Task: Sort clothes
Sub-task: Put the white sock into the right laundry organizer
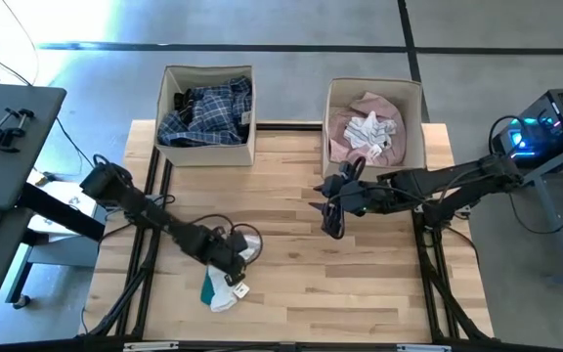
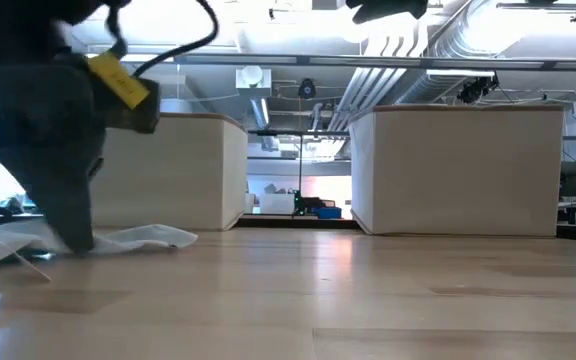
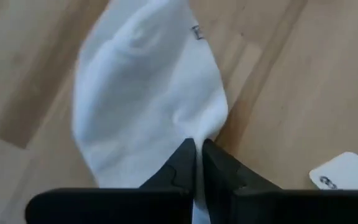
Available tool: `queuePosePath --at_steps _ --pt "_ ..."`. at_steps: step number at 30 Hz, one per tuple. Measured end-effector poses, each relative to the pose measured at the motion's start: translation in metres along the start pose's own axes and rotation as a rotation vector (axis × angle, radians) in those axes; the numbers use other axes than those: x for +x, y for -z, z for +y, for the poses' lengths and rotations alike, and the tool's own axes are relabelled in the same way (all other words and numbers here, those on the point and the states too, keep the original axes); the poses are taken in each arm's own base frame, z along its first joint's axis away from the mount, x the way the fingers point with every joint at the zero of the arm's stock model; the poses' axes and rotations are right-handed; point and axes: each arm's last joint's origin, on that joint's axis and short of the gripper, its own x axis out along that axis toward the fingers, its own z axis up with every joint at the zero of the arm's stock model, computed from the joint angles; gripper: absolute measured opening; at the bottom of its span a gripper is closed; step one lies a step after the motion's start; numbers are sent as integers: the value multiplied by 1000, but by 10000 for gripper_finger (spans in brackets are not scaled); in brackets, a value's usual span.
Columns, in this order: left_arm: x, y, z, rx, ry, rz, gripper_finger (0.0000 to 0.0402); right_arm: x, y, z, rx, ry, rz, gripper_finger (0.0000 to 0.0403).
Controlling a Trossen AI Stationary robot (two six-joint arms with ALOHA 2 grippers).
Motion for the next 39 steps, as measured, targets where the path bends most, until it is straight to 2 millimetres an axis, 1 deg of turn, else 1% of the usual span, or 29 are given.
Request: queuePosePath --at_steps 2,5,8,12,15,18,22,25,28,31,35,39 --pt "-11 -12 -5 12 3 -10 11 0 0 0 14 -4 1 181" --pt "-33 -29 -14 33 6 -34 8 0 -1 2 13 -42 -5 181" --pt "-58 -45 -23 59 7 -78 3 -1 -4 6 -45 -121 -23 181" --pt "-94 -65 -35 86 33 -188 3 -1 -9 14 -131 -241 -73 181" --pt "-113 -78 -41 118 61 -252 2 7 -10 20 -165 -300 -83 181" --pt "-129 -90 -46 140 80 -316 1 22 -7 27 -189 -369 -60 181" --pt "-138 -101 -44 114 51 -386 1 49 -2 43 -236 -470 -49 182" --pt "-143 -109 -42 96 40 -422 1 66 2 51 -236 -477 -48 182" --pt "-144 -115 -40 75 47 -444 1 81 5 57 -199 -477 -44 182" --pt "-144 -120 -41 78 64 -475 1 92 10 60 -145 -443 -24 182" --pt "-146 -124 -42 82 83 -512 1 102 15 62 -90 -390 2 182" --pt "-146 -127 -42 69 95 -530 1 107 16 64 -52 -343 -10 181"
